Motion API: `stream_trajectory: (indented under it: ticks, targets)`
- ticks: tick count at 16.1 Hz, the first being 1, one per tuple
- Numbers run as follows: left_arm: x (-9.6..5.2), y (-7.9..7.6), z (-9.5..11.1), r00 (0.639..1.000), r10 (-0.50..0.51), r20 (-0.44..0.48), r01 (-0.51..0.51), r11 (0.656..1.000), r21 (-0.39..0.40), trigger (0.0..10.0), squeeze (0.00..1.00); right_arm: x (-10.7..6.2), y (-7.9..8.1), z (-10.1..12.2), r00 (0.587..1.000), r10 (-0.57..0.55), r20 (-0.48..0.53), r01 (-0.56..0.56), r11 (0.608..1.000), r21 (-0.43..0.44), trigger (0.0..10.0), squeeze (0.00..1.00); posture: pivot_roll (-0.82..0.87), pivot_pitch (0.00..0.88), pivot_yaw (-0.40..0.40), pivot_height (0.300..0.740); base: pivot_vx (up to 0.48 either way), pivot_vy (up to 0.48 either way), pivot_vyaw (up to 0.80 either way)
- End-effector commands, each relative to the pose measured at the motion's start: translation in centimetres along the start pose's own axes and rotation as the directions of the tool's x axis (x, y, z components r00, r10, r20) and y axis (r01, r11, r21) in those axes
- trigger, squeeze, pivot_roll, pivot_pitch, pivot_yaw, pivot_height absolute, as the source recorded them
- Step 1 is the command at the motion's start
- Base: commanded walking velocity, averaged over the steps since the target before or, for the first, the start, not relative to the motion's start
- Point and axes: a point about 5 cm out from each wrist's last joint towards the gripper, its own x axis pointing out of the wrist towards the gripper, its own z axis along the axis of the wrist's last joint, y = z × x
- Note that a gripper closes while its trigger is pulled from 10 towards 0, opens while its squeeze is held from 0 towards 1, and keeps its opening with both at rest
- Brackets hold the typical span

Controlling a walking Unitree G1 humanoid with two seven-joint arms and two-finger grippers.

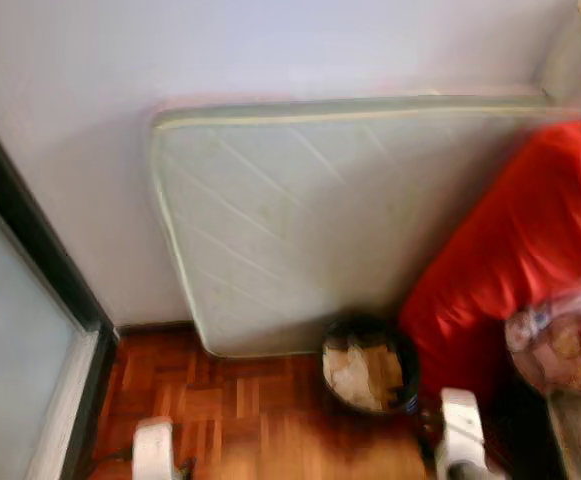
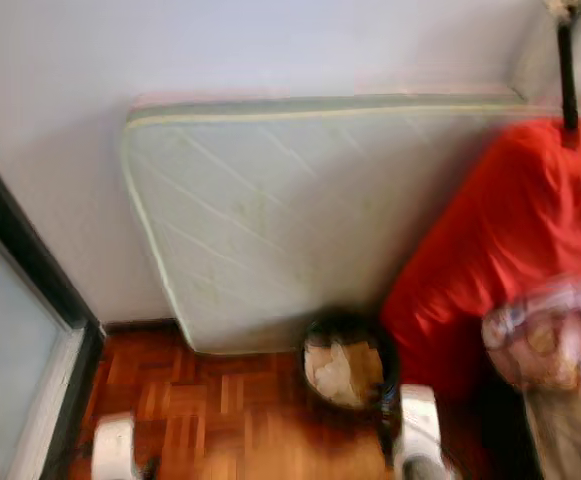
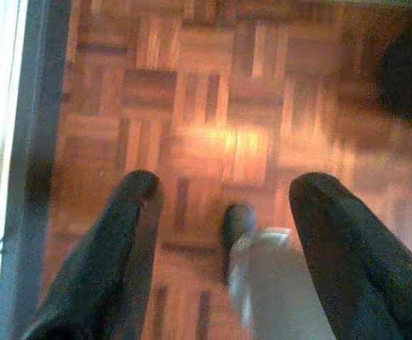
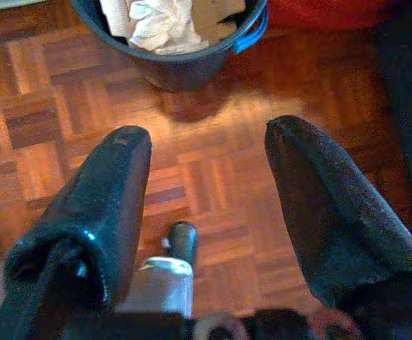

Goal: Clean up the room

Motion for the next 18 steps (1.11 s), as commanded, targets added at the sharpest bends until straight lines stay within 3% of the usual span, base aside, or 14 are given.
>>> stream_trajectory:
  ticks: [1,9,12,18]
  targets:
    - [0.06,0.12,0.2,1.0,0.003,0.002,-0.003,1.0,-0.003,10.0,0.0,-0.08,-0.21,-0.43,1.0,-0.01,-0.019,0.01,1.0,0.015,10.0,0.0,0.0,0.089,-0.037,0.74,0.0,0.0,-0.77]
    - [0.08,0.18,0.21,1.0,0.001,-0.003,-0.001,1.0,0.004,10.0,0.0,-0.07,-0.16,-0.45,1.0,-0.004,-0.028,0.004,1.0,0.0,10.0,0.0,0.0,0.098,-0.036,0.74,0.0,0.0,-0.76]
    - [0.08,0.17,0.06,1.0,0.001,-0.018,0.0,0.999,0.051,10.0,0.0,-0.07,-0.19,-0.43,1.0,-0.002,-0.03,0.002,1.0,-0.002,10.0,0.0,-0.02,0.108,-0.04,0.74,0.0,-0.157,-0.76]
    - [0.07,0.28,0.05,1.0,0.001,-0.018,-0.001,0.999,0.035,10.0,0.0,-0.06,-0.13,-0.47,1.0,-0.002,-0.031,0.003,1.0,0.005,10.0,0.0,-0.03,0.114,-0.032,0.74,0.0,-0.079,-0.76]
